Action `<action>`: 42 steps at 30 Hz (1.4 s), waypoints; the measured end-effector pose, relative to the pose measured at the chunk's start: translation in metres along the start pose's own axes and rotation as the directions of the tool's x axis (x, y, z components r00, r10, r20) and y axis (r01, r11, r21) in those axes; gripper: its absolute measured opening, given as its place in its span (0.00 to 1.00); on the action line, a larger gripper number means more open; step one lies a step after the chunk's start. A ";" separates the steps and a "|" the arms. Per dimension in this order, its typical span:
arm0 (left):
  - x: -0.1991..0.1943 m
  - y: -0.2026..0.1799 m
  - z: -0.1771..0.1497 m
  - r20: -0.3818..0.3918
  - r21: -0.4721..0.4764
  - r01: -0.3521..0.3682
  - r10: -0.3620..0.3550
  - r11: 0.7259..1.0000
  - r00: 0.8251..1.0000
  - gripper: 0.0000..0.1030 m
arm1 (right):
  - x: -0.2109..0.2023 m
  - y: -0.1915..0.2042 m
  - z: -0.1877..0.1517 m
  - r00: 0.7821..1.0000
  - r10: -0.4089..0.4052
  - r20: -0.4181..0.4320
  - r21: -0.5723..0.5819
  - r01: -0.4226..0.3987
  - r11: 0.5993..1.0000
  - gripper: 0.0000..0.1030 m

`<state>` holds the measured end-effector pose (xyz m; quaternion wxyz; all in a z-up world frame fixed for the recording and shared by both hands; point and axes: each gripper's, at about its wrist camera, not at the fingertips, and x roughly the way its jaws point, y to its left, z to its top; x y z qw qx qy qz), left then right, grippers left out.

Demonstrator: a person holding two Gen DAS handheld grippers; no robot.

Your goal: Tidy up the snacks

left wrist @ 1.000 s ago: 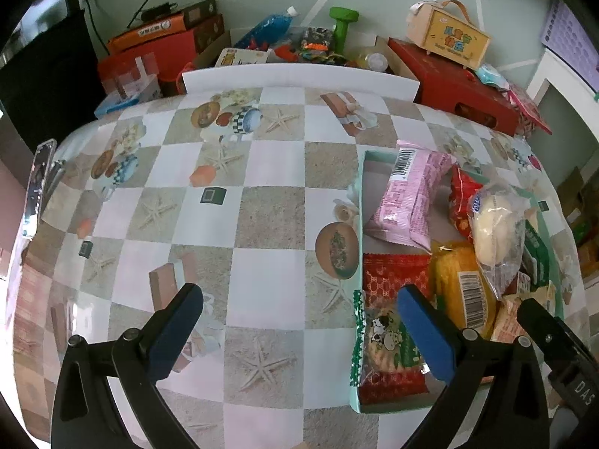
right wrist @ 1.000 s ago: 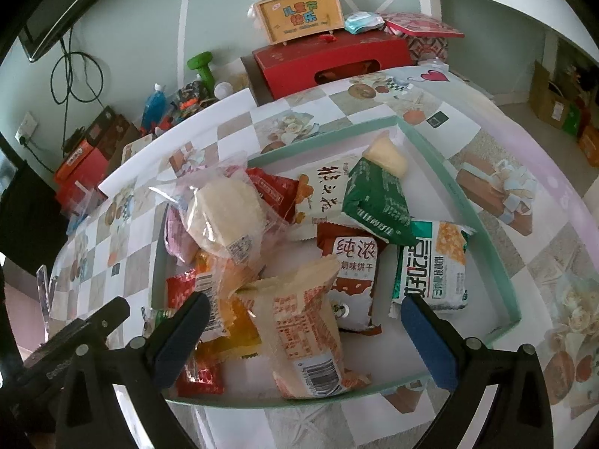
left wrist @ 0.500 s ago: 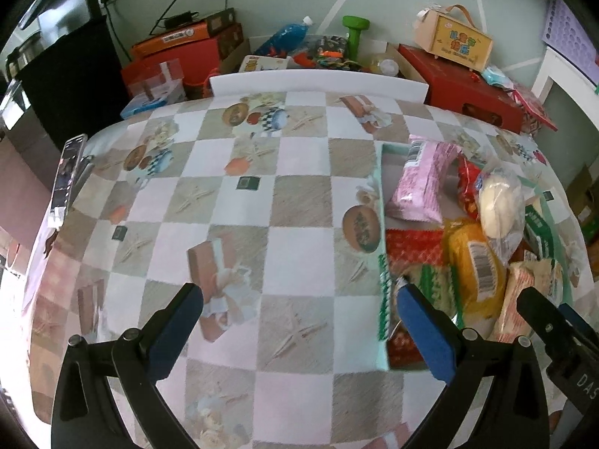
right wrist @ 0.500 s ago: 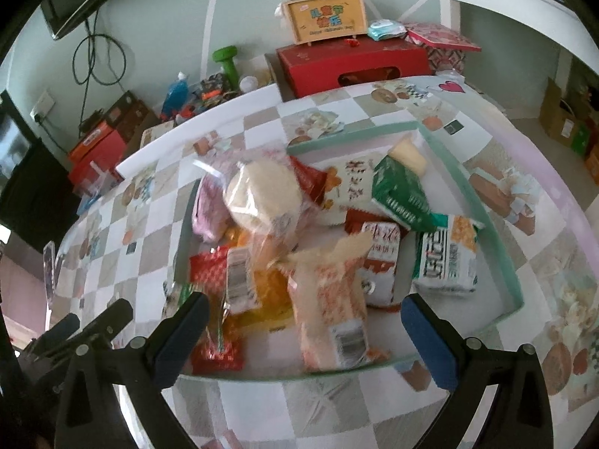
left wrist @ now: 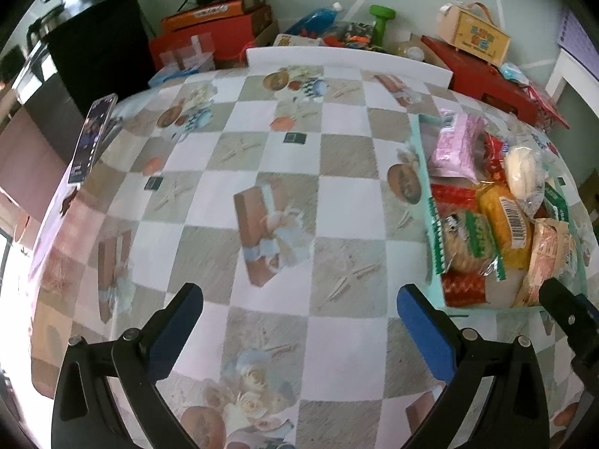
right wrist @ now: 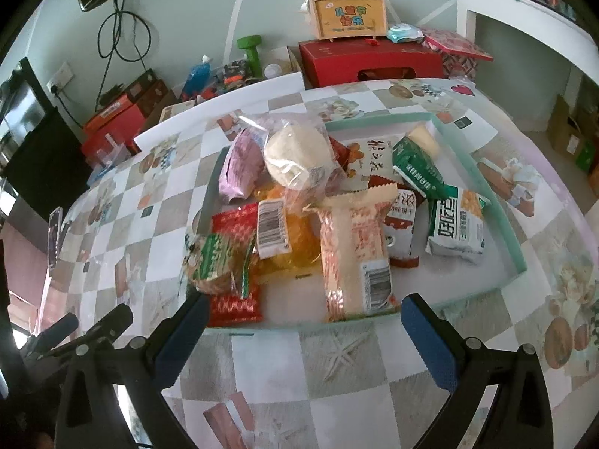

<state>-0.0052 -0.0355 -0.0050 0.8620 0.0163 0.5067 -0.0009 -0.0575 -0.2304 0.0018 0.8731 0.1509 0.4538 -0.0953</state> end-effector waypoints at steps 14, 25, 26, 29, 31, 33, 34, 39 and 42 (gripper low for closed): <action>0.001 0.006 -0.011 -0.022 0.019 -0.005 0.006 1.000 1.000 1.00 | 0.006 0.010 -0.012 1.000 -0.013 -0.024 -0.047 0.012 0.999 1.00; 0.013 0.011 -0.010 -0.065 0.008 -0.005 0.006 1.000 0.998 1.00 | 0.014 0.008 -0.011 0.999 -0.037 -0.030 -0.056 0.035 0.998 1.00; 0.014 0.011 -0.010 -0.069 0.008 -0.002 0.002 1.000 0.998 1.00 | 0.014 0.007 -0.010 0.999 -0.041 -0.030 -0.056 0.040 0.998 1.00; 0.016 0.012 -0.009 -0.073 0.002 0.002 -0.002 1.000 0.997 1.00 | 0.015 0.005 -0.009 0.999 -0.044 -0.028 -0.049 0.042 0.998 1.00; 0.017 0.012 -0.008 -0.077 -0.001 0.002 -0.002 1.000 0.997 1.00 | 0.015 0.004 -0.009 0.999 -0.043 -0.027 -0.044 0.041 0.998 1.00; 0.019 0.013 -0.008 -0.080 -0.003 0.003 -0.003 1.000 0.997 1.00 | 0.015 0.003 -0.009 0.999 -0.042 -0.024 -0.042 0.040 0.998 1.00; 0.020 0.013 -0.008 -0.082 -0.005 0.005 -0.005 1.000 0.997 1.00 | 0.015 0.002 -0.009 0.999 -0.042 -0.023 -0.041 0.041 0.998 1.00; 0.022 0.013 -0.007 -0.087 -0.009 0.008 -0.009 1.000 0.996 1.00 | 0.014 0.002 -0.009 0.999 -0.049 -0.019 -0.046 0.048 0.998 1.00; 0.023 0.015 -0.007 -0.090 -0.014 0.007 -0.009 1.000 0.996 1.00 | 0.015 0.003 -0.009 0.999 -0.050 -0.020 -0.049 0.049 0.998 1.00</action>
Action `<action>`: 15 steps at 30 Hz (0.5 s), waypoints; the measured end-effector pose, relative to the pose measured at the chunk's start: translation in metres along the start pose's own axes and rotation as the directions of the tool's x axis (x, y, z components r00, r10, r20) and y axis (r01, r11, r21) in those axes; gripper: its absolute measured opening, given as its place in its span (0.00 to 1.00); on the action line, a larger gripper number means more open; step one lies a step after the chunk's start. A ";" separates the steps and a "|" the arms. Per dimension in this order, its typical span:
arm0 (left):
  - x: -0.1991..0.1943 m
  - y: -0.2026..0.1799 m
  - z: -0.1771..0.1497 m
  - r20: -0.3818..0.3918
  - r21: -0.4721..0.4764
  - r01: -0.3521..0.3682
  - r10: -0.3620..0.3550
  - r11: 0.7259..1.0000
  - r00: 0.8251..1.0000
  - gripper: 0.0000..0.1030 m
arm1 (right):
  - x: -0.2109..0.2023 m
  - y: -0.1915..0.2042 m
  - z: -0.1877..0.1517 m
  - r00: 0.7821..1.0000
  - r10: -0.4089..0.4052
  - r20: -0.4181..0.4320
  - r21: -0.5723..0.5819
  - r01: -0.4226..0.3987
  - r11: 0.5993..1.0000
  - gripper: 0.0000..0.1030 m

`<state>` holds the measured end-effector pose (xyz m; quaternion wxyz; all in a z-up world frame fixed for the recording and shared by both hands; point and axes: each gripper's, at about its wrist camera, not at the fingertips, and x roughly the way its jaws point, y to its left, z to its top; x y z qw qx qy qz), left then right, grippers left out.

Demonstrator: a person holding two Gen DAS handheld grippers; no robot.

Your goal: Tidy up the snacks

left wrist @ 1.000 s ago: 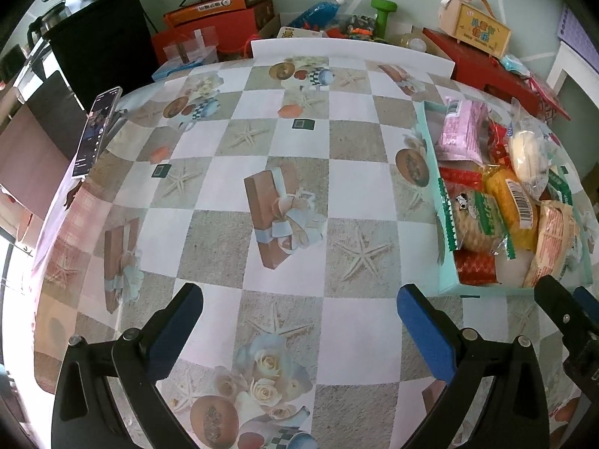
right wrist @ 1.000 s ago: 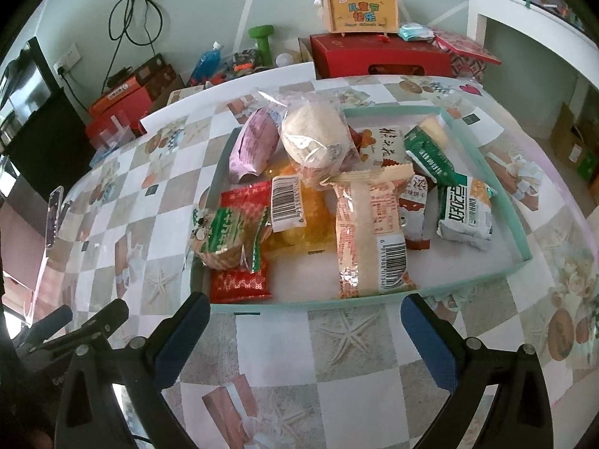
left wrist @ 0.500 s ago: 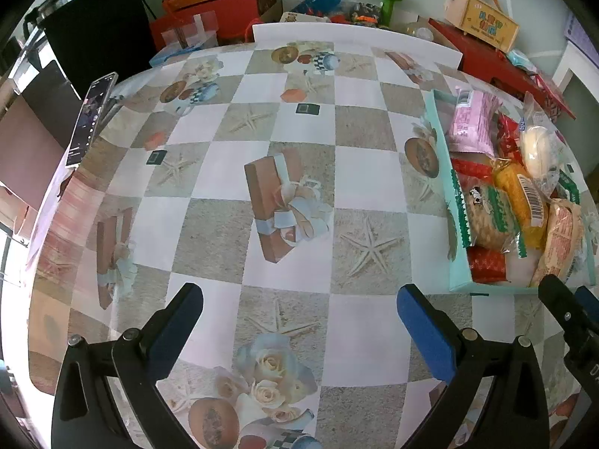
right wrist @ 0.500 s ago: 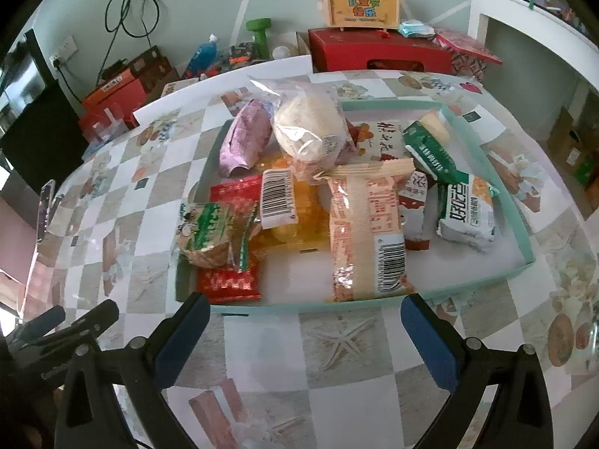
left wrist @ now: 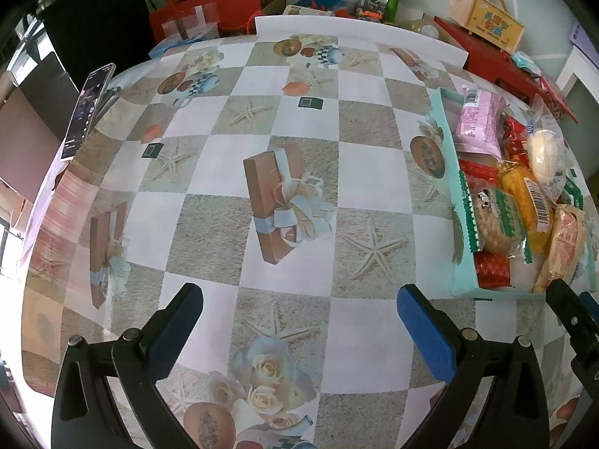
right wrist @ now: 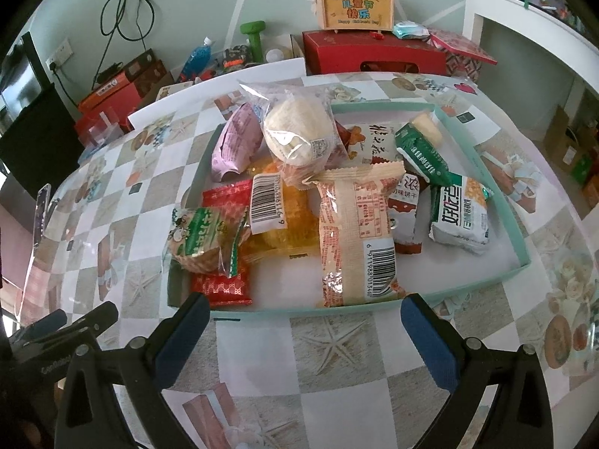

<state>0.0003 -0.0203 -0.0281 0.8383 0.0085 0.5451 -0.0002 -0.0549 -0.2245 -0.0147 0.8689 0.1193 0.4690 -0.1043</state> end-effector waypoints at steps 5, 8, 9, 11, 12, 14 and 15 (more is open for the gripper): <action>0.001 0.003 0.000 -0.001 -0.009 -0.002 0.002 1.000 1.000 1.00 | 0.000 0.003 -0.001 1.000 0.001 0.000 -0.007 -0.001 1.000 1.00; 0.001 0.003 0.000 0.003 -0.014 0.000 0.000 1.000 1.000 1.00 | 0.000 0.003 -0.001 1.000 0.001 0.004 -0.005 -0.001 1.000 1.00; 0.000 0.003 0.001 0.006 -0.015 -0.002 0.002 1.000 1.000 1.00 | 0.000 0.003 -0.001 1.000 0.001 0.004 -0.004 -0.001 1.000 1.00; 0.000 0.003 0.001 0.008 -0.015 -0.003 0.003 1.000 1.000 1.00 | 0.000 0.003 -0.001 1.000 -0.001 0.003 -0.002 0.001 1.000 1.00; 0.000 0.003 0.001 0.009 -0.015 -0.003 0.003 1.000 1.000 1.00 | 0.000 0.003 -0.001 1.000 -0.001 0.003 -0.002 0.001 1.000 1.00; 0.000 0.003 0.001 0.009 -0.015 -0.003 0.003 1.000 1.000 1.00 | 0.000 0.003 -0.001 1.000 -0.001 0.002 -0.003 0.001 1.000 1.00; 0.000 0.003 0.001 0.010 -0.015 -0.003 0.004 1.000 1.000 1.00 | 0.000 0.003 -0.001 1.000 -0.002 0.001 -0.003 0.002 1.000 1.00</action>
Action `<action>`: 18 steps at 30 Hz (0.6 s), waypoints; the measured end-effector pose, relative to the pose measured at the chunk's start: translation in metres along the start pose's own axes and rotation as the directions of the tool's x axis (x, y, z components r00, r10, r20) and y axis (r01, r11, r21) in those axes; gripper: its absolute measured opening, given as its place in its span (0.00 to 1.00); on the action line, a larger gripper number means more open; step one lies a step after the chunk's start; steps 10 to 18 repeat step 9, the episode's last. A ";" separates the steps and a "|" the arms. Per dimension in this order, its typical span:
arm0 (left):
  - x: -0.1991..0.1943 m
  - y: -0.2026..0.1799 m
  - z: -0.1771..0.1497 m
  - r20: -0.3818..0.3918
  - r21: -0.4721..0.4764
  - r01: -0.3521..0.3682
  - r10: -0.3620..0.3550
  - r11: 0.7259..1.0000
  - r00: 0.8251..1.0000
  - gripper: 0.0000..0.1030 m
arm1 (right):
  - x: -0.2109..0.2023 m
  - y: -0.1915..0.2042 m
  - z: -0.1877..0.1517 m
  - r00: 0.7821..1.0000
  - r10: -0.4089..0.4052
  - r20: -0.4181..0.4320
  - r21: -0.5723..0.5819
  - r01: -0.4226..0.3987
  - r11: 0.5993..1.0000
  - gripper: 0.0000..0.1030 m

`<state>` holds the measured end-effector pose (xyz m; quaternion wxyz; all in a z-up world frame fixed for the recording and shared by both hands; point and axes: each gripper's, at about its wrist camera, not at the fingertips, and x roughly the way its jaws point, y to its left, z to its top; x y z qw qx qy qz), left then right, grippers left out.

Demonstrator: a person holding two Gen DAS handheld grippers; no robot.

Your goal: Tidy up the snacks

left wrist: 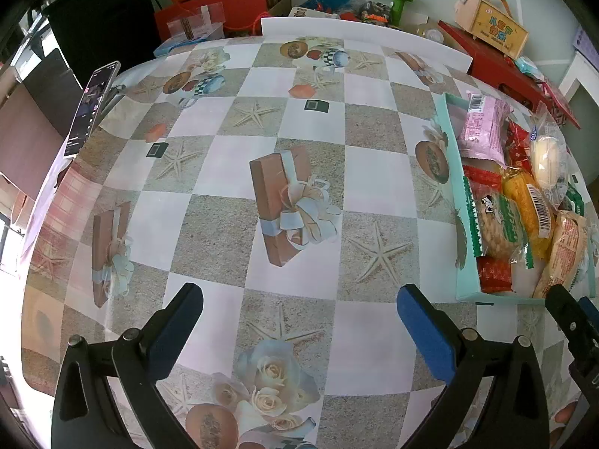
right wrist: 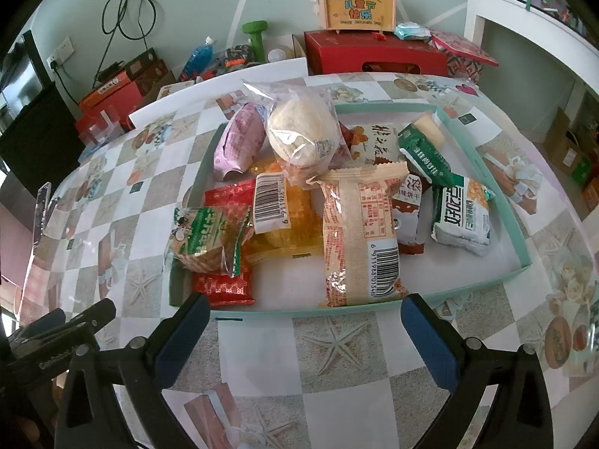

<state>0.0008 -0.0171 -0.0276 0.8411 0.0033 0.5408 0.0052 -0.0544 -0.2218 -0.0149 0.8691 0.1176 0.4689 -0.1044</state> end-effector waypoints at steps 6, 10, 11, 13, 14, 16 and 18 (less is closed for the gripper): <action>-0.005 -0.003 -0.001 0.042 0.017 -0.012 0.011 1.000 0.999 1.00 | 0.000 0.000 0.000 1.000 -0.001 -0.001 0.000 0.001 1.000 1.00; -0.006 -0.005 -0.001 0.051 0.029 -0.010 0.009 1.000 0.999 1.00 | 0.000 0.000 0.000 1.000 -0.001 -0.001 0.000 0.001 1.000 1.00; -0.006 -0.005 -0.001 0.051 0.029 -0.010 0.009 1.000 0.999 1.00 | 0.000 0.000 0.000 1.000 -0.001 -0.001 0.000 0.001 1.000 1.00; -0.006 -0.005 -0.001 0.051 0.029 -0.010 0.009 1.000 0.999 1.00 | 0.000 0.000 0.000 1.000 -0.001 -0.001 0.000 0.001 1.000 1.00; -0.006 -0.005 -0.001 0.051 0.029 -0.010 0.009 1.000 0.999 1.00 | 0.000 0.000 0.000 1.000 -0.001 -0.001 0.000 0.001 1.000 1.00; -0.006 -0.005 -0.001 0.051 0.029 -0.010 0.009 1.000 0.999 1.00 | 0.000 0.000 0.000 1.000 -0.001 -0.001 0.000 0.001 1.000 1.00; -0.006 -0.005 -0.001 0.051 0.029 -0.010 0.009 1.000 0.999 1.00 | 0.000 0.000 0.000 1.000 -0.001 -0.001 0.000 0.001 1.000 1.00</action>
